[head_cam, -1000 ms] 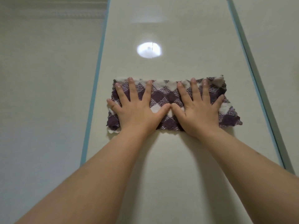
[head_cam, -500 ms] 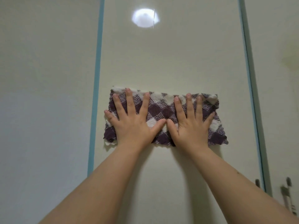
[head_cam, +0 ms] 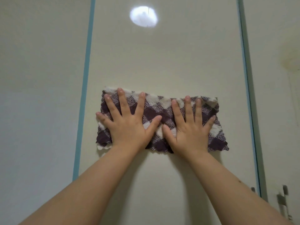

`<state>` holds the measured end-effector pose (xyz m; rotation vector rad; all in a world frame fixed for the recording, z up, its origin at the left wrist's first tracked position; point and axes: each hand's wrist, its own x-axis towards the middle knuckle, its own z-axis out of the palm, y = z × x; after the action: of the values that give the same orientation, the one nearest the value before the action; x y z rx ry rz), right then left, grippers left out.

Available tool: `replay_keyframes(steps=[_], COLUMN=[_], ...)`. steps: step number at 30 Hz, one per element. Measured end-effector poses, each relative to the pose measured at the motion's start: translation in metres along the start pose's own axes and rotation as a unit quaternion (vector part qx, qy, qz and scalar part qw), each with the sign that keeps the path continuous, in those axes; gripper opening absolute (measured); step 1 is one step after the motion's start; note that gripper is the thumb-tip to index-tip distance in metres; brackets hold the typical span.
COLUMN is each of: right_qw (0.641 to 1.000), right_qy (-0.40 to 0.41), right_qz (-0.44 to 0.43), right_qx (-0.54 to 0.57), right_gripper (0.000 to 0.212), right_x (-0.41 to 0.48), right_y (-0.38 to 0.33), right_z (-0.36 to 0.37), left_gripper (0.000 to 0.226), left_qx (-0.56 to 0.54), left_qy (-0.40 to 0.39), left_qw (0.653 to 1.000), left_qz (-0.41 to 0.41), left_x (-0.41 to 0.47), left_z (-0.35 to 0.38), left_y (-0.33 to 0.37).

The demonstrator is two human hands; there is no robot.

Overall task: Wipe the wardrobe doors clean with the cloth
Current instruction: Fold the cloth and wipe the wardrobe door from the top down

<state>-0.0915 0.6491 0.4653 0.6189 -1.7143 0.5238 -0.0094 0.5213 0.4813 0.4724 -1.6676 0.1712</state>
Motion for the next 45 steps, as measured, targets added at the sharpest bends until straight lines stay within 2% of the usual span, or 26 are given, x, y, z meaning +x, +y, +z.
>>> replay_keyframes(steps=[7, 14, 23, 32, 40, 45], right_qw=[1.0, 0.999, 0.995, 0.986, 0.982, 0.986], right_qy=[0.012, 0.035, 0.015, -0.01, -0.028, -0.021], right_qz=[-0.006, 0.003, 0.1, 0.162, 0.18, 0.16], right_qx=[-0.006, 0.003, 0.023, 0.051, 0.05, 0.049], right_gripper=[0.07, 0.067, 0.069, 0.072, 0.073, 0.071], right_x=[0.072, 0.091, 0.019, -0.066, -0.088, -0.092], right_y=[0.052, 0.088, 0.104, 0.086, 0.071, 0.034], right_z=[-0.018, -0.023, -0.013, 0.0, 0.001, 0.007], left_gripper=[0.089, 0.091, 0.087, 0.085, 0.085, 0.085], left_qx=[-0.003, -0.01, -0.021, 0.013, 0.022, 0.02], left_qy=[0.024, 0.038, 0.01, -0.007, -0.011, 0.006], left_qw=[1.0, 0.999, 0.997, 0.991, 0.989, 0.99], left_qz=[0.006, 0.013, 0.079, 0.132, 0.145, 0.137], left_x=[0.063, 0.077, 0.024, -0.04, -0.057, -0.056], left_z=[0.008, 0.013, 0.021, 0.021, 0.018, 0.016], left_y=[0.058, 0.097, 0.112, 0.094, 0.078, 0.039])
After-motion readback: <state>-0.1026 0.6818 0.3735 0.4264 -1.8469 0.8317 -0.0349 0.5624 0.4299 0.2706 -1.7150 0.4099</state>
